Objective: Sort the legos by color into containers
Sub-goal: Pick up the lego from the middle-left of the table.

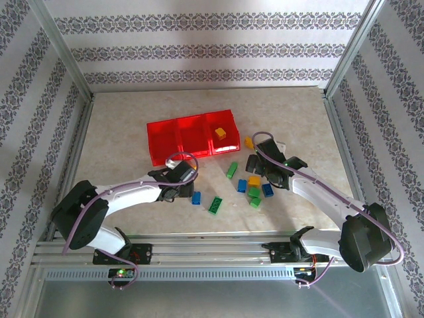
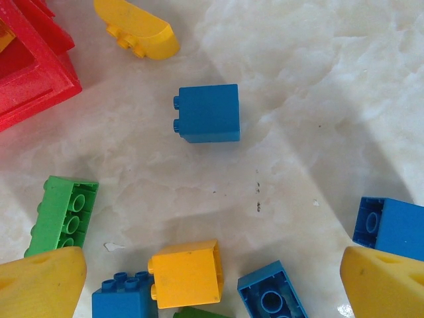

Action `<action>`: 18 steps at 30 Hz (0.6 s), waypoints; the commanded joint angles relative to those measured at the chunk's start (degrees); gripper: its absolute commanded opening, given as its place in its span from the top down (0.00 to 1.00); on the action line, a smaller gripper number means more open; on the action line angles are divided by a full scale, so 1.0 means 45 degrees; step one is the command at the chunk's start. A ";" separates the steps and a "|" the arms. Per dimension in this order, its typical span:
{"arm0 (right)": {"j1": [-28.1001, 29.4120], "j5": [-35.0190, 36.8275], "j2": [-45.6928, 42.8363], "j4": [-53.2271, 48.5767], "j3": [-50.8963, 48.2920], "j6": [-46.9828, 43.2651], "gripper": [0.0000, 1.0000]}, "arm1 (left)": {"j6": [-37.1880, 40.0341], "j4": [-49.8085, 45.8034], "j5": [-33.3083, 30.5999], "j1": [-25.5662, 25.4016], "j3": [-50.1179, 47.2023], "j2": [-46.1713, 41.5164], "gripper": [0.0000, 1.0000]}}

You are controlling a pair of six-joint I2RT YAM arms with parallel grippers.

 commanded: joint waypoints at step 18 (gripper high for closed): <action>-0.0194 0.0197 0.0257 -0.0088 0.0223 0.0220 0.02 | 0.0258 -0.0701 0.0680 0.0196 -0.0157 0.0112 0.37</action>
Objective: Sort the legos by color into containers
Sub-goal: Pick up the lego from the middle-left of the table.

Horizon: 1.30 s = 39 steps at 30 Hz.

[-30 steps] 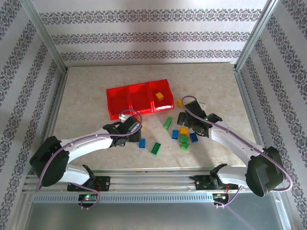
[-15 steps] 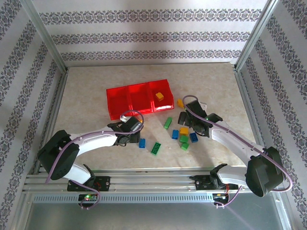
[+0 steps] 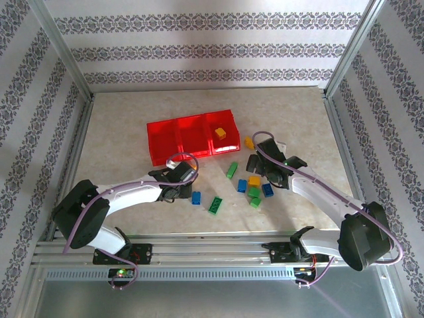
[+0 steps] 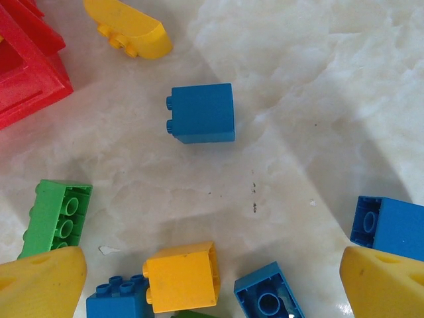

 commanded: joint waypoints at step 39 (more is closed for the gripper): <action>-0.0111 0.0192 0.0141 -0.0112 0.0321 0.0299 0.02 | 0.0487 -0.0680 0.0512 0.0211 0.0183 0.1381 0.76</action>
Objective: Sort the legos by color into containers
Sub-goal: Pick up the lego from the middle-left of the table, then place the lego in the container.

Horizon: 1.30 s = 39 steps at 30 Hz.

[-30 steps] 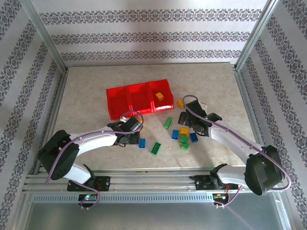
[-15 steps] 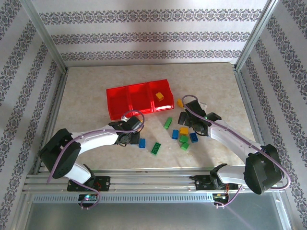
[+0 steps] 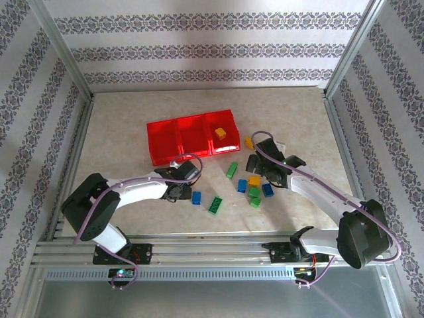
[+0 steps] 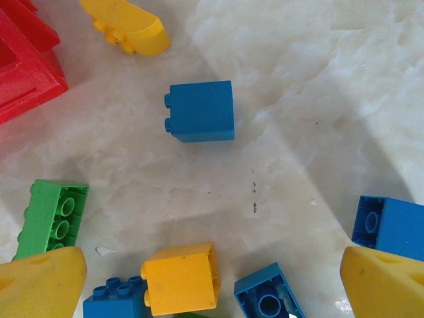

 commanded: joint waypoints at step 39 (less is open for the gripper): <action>-0.0111 0.0734 0.0082 -0.0444 0.0585 0.0320 0.02 | 0.3606 0.1887 -0.1444 0.5235 0.5385 0.2219 0.80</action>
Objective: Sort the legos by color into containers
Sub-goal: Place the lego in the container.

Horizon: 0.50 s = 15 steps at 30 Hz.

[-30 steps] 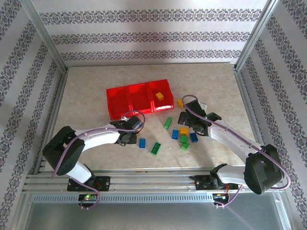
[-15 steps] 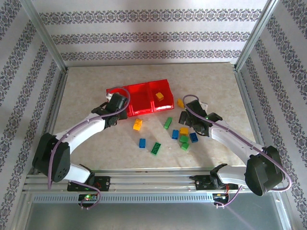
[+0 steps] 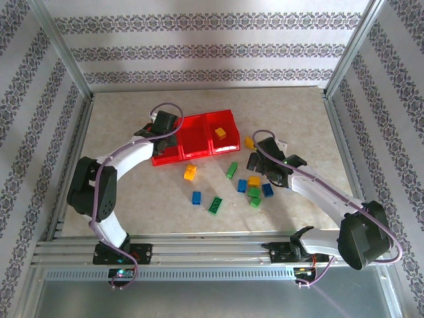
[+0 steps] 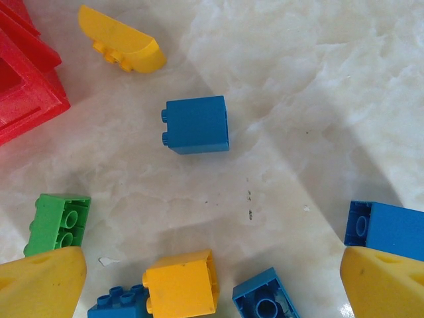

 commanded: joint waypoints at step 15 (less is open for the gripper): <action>-0.0111 0.0154 0.0493 -0.0245 0.0503 0.0117 0.02 | 0.0196 0.0123 0.0132 0.0172 0.0489 0.0641 0.66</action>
